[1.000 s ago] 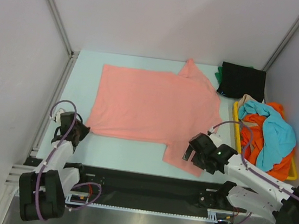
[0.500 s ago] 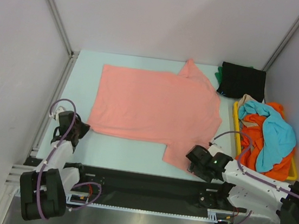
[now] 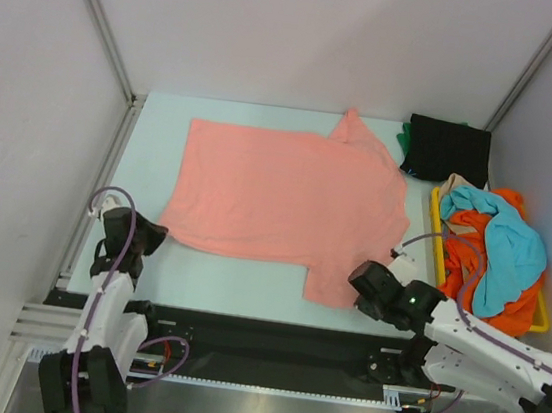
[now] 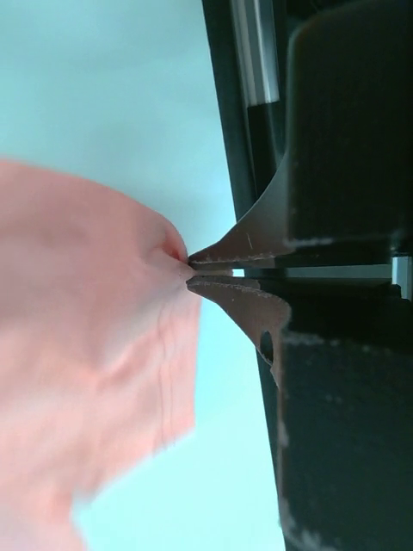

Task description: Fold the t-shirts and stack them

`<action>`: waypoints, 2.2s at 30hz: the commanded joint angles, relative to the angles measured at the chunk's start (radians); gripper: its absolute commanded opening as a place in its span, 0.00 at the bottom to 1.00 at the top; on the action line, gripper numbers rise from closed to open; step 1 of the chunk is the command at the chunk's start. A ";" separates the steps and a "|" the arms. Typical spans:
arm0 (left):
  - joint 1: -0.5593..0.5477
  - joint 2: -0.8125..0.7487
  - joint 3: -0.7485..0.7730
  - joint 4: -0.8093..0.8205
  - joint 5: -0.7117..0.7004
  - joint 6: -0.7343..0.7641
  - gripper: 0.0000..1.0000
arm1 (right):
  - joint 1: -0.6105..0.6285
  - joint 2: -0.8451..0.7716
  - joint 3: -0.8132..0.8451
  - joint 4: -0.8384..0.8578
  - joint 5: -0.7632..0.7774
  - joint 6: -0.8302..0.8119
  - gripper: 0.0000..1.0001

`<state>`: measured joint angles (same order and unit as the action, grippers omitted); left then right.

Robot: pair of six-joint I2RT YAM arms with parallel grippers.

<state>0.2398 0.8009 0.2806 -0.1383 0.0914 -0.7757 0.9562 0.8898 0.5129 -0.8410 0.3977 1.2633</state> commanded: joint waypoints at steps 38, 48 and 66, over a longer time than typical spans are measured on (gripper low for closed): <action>-0.017 0.702 0.675 -0.130 0.064 0.069 0.00 | -0.629 0.755 0.950 0.322 -0.026 -0.754 0.00; -0.057 0.877 0.839 -0.181 0.062 0.092 0.00 | -0.671 0.919 1.105 0.277 -0.007 -0.748 0.00; -0.065 0.732 0.690 -0.158 0.068 0.101 1.00 | -0.797 0.897 0.981 0.299 -0.131 -0.688 0.96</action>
<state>0.1776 1.6775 1.0977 -0.3885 0.1810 -0.6514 0.1619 2.0205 1.6444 -0.6312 0.3000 0.5507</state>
